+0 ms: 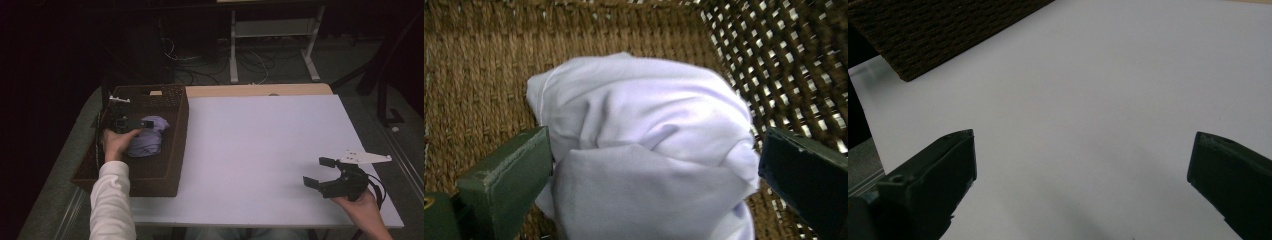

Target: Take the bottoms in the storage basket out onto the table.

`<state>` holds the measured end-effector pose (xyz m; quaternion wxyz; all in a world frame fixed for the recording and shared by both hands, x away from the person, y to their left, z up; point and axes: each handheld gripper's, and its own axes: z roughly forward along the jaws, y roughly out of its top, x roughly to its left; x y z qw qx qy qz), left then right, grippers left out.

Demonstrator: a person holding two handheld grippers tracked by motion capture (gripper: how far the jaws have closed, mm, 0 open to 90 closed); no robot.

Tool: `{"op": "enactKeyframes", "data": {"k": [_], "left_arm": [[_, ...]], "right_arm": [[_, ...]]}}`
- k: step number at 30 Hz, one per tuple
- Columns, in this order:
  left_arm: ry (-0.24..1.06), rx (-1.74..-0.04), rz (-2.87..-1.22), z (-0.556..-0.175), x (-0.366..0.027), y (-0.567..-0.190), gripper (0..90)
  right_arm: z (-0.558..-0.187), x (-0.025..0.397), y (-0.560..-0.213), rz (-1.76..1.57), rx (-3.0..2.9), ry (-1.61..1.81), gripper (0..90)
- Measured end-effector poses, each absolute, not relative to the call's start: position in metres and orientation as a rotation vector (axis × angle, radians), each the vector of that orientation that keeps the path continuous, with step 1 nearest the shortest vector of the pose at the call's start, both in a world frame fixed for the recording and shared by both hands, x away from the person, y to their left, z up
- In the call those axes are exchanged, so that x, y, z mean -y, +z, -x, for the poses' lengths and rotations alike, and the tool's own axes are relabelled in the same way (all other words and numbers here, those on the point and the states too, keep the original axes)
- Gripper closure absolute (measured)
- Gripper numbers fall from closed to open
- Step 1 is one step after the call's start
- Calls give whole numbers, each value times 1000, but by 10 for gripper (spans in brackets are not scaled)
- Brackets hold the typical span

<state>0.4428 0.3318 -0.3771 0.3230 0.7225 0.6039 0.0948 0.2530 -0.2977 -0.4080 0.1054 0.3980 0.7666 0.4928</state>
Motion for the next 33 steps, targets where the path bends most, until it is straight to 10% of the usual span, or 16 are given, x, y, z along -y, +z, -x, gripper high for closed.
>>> {"op": "enactKeyframes", "data": {"k": [16, 33], "left_arm": [[62, -1664, -2021, -448, -327, -400, 9], [20, -1690, -2020, -447, -329, -395, 421]], "right_arm": [[-252, 298, -407, -1175, -2254, 1453, 0], [-252, 298, -407, -1172, -2253, 1452, 0]]}}
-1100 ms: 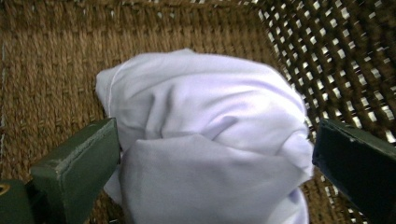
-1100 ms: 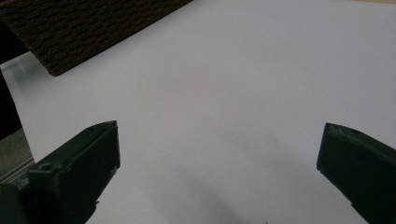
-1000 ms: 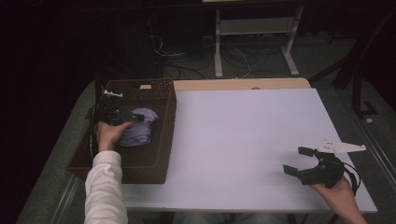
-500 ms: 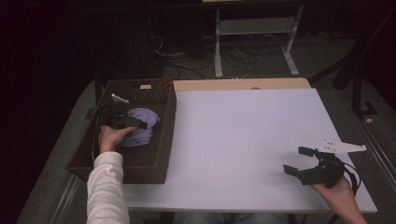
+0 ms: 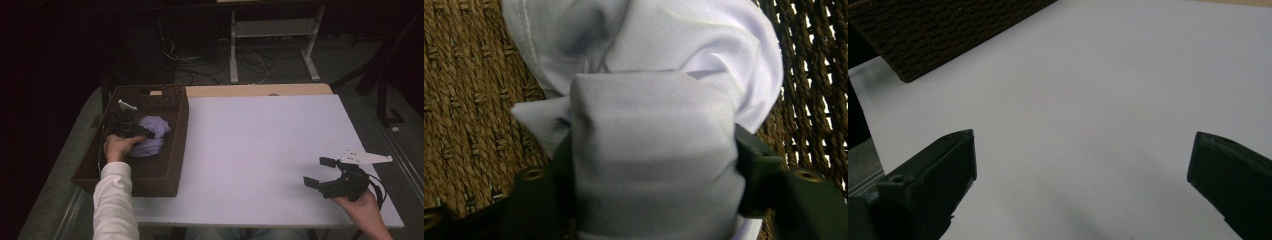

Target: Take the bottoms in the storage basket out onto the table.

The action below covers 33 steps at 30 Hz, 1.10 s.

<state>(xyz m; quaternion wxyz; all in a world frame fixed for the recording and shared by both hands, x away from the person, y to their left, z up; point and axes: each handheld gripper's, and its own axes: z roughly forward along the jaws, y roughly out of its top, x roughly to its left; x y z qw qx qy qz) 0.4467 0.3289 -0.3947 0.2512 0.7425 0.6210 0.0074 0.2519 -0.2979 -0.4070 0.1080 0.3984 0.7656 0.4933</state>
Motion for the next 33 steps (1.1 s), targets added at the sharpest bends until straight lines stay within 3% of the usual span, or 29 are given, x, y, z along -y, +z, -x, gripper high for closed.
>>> {"op": "enactKeyframes", "data": {"k": [7, 20, 33], "left_arm": [[-6, -1724, -1962, -447, -332, -391, 589], [10, -1693, -1952, -444, -328, -353, 618], [57, -1541, -1935, -431, -318, -313, 613]], "right_arm": [[-252, 298, -407, -1172, -2250, 1453, 0], [-252, 298, -407, -1168, -2249, 1451, 0], [-252, 297, -407, -1161, -2249, 1440, 0]]}}
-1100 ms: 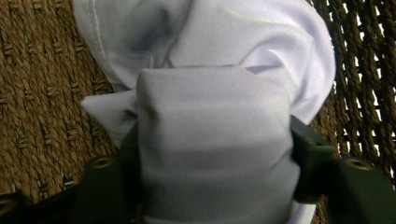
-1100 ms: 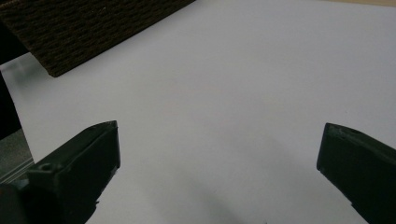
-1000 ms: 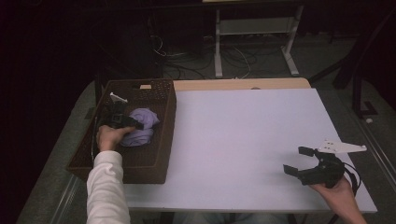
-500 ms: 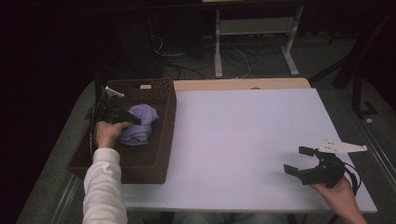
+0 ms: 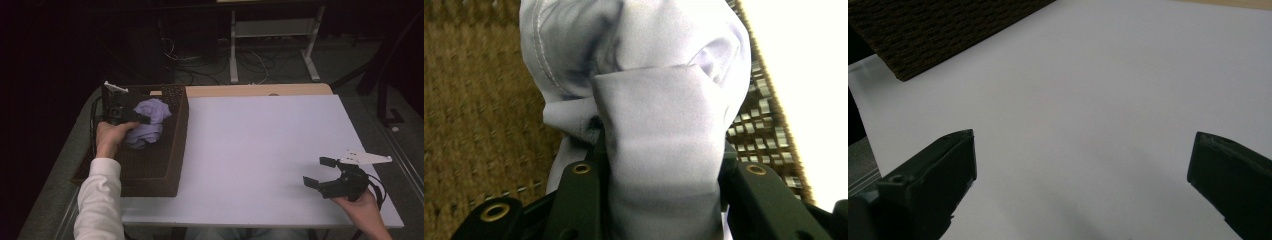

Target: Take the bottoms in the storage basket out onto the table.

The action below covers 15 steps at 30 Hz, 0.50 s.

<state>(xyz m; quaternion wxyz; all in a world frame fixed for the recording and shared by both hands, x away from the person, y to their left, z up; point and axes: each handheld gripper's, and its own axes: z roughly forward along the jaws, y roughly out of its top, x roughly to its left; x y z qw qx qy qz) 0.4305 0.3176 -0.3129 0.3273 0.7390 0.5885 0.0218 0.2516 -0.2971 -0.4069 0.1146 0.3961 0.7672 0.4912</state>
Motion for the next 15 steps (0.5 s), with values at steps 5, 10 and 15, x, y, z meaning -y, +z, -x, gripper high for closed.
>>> {"op": "enactKeyframes", "data": {"k": [5, 10, 15], "left_arm": [[92, -1466, -1927, -423, -310, -299, 609], [116, -1433, -1931, -418, -307, -287, 610], [125, -1385, -1920, -410, -304, -275, 609]], "right_arm": [[-251, 298, -407, -1166, -2240, 1443, 0], [-251, 298, -406, -1162, -2239, 1444, 0], [-251, 298, -407, -1164, -2237, 1446, 0]]}}
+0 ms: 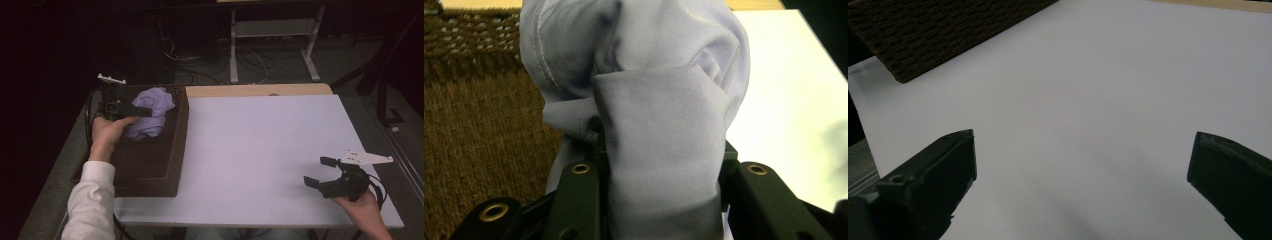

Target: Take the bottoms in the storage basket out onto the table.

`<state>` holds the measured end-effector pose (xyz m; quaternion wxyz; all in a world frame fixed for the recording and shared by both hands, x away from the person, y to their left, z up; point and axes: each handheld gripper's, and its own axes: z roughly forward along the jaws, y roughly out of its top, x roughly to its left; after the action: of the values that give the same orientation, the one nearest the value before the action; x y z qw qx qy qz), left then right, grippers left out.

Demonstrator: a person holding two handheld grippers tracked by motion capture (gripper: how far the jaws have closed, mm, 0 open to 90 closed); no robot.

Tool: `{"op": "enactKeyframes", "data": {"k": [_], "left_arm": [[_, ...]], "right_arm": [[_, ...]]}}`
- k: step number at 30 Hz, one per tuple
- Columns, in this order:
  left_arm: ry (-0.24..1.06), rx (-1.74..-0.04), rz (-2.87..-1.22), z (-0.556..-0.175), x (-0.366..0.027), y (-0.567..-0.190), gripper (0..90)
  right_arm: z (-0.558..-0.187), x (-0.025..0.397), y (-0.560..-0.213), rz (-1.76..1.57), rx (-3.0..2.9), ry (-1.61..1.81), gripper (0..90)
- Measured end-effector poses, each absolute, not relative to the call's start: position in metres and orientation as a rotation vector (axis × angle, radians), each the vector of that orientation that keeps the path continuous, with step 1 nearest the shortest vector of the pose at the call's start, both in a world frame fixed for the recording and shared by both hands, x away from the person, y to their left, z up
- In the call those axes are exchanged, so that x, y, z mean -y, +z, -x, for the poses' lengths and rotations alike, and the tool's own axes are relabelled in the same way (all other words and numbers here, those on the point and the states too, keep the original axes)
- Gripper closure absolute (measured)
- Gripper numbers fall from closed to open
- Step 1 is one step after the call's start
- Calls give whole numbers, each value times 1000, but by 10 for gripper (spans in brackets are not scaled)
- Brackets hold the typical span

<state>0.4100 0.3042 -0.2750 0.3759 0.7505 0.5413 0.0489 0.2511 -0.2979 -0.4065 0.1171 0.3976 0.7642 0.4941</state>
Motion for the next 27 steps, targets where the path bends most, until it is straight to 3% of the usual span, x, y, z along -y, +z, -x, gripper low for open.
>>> {"op": "enactKeyframes", "data": {"k": [27], "left_arm": [[81, -1021, -1956, -371, -249, -236, 607]], "right_arm": [[-250, 298, -406, -1161, -2234, 1448, 0]]}}
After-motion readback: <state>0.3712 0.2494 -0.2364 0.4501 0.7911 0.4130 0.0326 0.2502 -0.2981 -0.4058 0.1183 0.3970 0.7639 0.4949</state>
